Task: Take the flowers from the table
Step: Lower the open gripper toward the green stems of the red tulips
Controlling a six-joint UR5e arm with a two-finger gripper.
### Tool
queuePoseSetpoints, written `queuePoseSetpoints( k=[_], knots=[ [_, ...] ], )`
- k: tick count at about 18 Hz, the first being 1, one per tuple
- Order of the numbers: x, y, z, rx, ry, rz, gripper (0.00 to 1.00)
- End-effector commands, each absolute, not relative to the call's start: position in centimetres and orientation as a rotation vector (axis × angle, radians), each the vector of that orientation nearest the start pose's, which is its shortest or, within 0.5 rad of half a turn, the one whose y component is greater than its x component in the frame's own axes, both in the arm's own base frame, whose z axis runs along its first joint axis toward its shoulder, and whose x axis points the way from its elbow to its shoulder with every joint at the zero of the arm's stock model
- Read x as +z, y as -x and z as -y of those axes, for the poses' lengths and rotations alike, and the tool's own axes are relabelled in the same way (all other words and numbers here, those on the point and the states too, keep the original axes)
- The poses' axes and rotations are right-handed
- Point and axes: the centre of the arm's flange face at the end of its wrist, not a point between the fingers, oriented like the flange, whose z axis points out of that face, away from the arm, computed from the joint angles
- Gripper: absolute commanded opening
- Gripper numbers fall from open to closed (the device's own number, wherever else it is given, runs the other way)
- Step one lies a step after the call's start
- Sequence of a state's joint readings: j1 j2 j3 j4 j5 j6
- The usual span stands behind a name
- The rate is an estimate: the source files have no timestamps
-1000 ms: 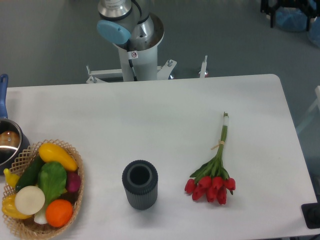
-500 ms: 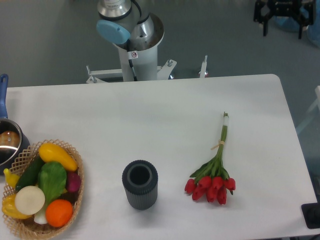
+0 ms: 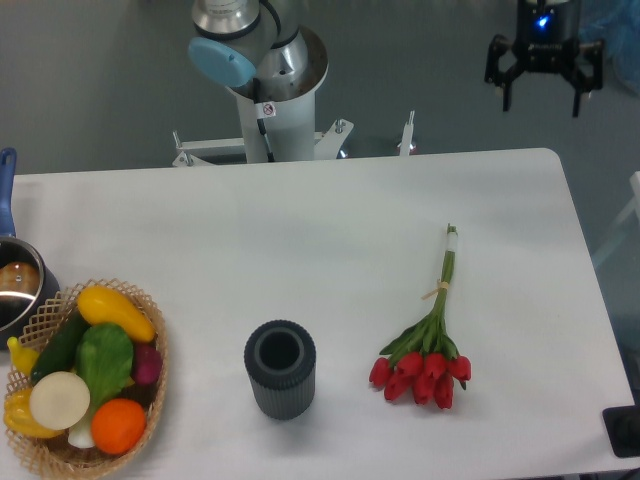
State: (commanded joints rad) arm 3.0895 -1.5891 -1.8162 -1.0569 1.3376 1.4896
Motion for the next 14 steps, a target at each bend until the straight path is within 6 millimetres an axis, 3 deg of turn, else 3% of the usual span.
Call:
queuePoseSetpoints(
  k=[7, 14],
  knots=[
    [34.9, 50.7, -24.1, 0.143, 2.875, 0.096, 1.00],
    [30.1, 51.2, -26.8, 0.003, 2.855, 0.085, 1.00]
  ],
)
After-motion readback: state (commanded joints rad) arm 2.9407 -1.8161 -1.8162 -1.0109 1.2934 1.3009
